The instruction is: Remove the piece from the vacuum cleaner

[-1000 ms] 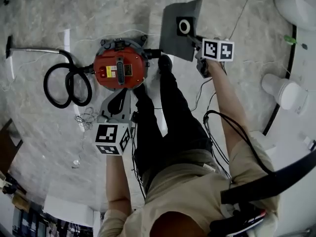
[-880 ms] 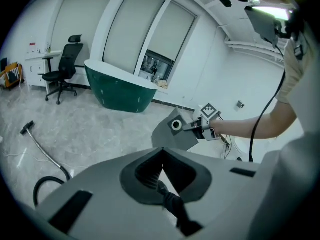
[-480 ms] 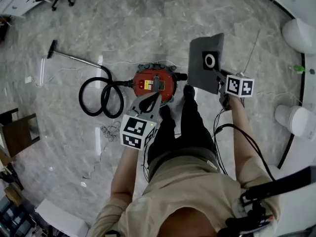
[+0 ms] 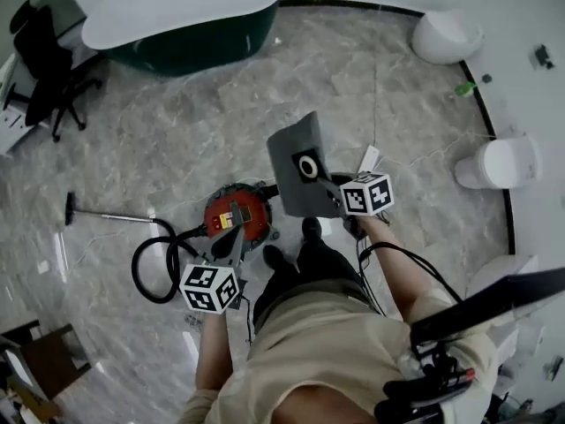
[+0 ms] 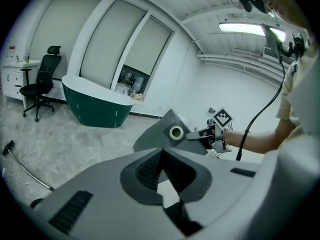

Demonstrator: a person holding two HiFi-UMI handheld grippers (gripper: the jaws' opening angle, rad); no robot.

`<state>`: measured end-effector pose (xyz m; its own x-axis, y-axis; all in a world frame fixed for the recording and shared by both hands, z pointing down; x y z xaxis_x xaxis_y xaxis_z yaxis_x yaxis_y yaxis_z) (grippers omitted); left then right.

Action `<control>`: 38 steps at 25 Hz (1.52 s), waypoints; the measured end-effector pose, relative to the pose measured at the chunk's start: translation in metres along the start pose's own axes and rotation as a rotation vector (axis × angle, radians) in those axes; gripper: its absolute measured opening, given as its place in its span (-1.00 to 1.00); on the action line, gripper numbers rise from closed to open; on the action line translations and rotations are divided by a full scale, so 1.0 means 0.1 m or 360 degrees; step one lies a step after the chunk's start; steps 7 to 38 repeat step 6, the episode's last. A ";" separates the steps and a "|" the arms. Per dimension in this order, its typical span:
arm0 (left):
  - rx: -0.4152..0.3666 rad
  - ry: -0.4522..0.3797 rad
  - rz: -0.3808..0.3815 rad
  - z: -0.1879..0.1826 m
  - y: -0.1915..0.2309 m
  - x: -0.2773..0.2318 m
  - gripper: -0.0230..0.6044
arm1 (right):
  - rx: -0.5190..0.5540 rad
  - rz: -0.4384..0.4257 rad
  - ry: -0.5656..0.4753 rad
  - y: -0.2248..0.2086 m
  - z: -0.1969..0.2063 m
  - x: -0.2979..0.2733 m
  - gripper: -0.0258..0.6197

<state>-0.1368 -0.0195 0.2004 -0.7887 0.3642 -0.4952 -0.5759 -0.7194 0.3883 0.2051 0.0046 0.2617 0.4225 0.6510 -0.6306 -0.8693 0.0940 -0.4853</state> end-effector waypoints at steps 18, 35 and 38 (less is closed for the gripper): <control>-0.0089 0.0034 0.0153 -0.22 -0.78 -0.28 -0.95 | -0.0111 0.0083 0.0009 -0.25 0.23 0.87 -0.85; -0.0089 0.0034 0.0153 -0.22 -0.78 -0.28 -0.95 | -0.0111 0.0083 0.0009 -0.25 0.23 0.87 -0.85; -0.0089 0.0034 0.0153 -0.22 -0.78 -0.28 -0.95 | -0.0111 0.0083 0.0009 -0.25 0.23 0.87 -0.85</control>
Point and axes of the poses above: the fingertips, and each gripper's own axes: x backward along the fingers, y to its left, z out of its underside, the point moved 10 cm from there along x, backward along the fingers, and after that the axes turned 2 degrees about -y, right-handed, at the moved point
